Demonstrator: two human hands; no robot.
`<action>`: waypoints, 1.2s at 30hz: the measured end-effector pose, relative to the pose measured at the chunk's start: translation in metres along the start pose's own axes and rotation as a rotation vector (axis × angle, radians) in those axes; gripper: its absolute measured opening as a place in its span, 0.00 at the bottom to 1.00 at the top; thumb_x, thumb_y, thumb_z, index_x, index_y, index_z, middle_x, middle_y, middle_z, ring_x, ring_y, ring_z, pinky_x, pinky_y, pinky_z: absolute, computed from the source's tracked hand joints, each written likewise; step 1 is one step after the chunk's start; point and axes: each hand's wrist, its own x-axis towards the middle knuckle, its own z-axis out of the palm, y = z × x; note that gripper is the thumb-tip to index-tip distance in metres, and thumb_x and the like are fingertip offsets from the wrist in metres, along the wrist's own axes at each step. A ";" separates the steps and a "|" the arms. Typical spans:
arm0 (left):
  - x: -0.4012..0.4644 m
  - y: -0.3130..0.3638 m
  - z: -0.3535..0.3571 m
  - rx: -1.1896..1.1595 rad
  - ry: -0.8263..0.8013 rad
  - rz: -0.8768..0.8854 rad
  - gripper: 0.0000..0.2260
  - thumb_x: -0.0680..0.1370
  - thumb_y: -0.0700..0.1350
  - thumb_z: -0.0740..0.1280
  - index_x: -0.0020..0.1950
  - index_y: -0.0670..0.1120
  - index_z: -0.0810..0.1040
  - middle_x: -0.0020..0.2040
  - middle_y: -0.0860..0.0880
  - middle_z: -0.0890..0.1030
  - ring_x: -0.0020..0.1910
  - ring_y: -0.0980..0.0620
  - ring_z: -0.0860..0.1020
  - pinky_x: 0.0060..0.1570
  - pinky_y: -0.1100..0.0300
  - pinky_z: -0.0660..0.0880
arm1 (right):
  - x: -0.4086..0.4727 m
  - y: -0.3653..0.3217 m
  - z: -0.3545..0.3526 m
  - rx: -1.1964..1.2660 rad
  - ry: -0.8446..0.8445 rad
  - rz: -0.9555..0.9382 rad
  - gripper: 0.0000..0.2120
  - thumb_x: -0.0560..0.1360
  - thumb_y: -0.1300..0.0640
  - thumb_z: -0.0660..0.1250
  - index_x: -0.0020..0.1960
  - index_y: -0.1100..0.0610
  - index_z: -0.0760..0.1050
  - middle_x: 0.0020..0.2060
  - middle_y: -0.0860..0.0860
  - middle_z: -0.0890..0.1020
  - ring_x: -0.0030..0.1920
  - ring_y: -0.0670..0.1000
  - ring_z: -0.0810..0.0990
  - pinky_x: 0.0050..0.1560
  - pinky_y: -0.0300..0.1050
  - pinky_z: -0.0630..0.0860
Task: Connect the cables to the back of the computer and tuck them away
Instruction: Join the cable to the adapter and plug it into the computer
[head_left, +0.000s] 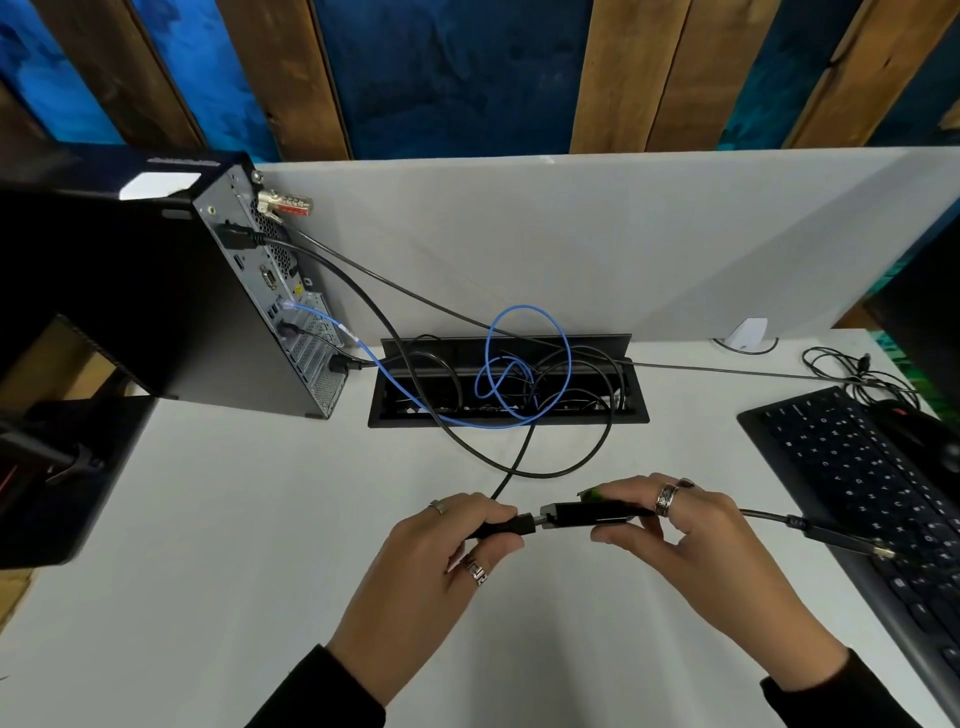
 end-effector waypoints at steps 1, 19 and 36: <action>0.000 -0.001 0.000 0.008 0.002 -0.001 0.12 0.72 0.60 0.60 0.53 0.59 0.73 0.49 0.61 0.79 0.44 0.56 0.77 0.41 0.60 0.74 | 0.001 0.001 0.001 -0.010 0.008 -0.004 0.13 0.66 0.43 0.71 0.50 0.36 0.76 0.41 0.40 0.80 0.36 0.44 0.71 0.37 0.27 0.66; 0.004 -0.011 0.003 0.211 -0.032 0.043 0.11 0.75 0.59 0.57 0.52 0.58 0.73 0.41 0.59 0.79 0.36 0.71 0.69 0.38 0.79 0.64 | 0.002 0.012 0.011 -0.108 0.030 -0.100 0.15 0.69 0.40 0.62 0.54 0.40 0.75 0.31 0.40 0.75 0.35 0.44 0.70 0.39 0.33 0.69; 0.004 -0.023 0.007 0.054 -0.021 0.021 0.09 0.75 0.57 0.58 0.51 0.57 0.74 0.42 0.63 0.77 0.41 0.63 0.73 0.39 0.75 0.67 | 0.012 0.008 0.016 -0.123 -0.077 -0.091 0.15 0.69 0.39 0.60 0.53 0.40 0.74 0.31 0.42 0.77 0.35 0.42 0.70 0.35 0.28 0.67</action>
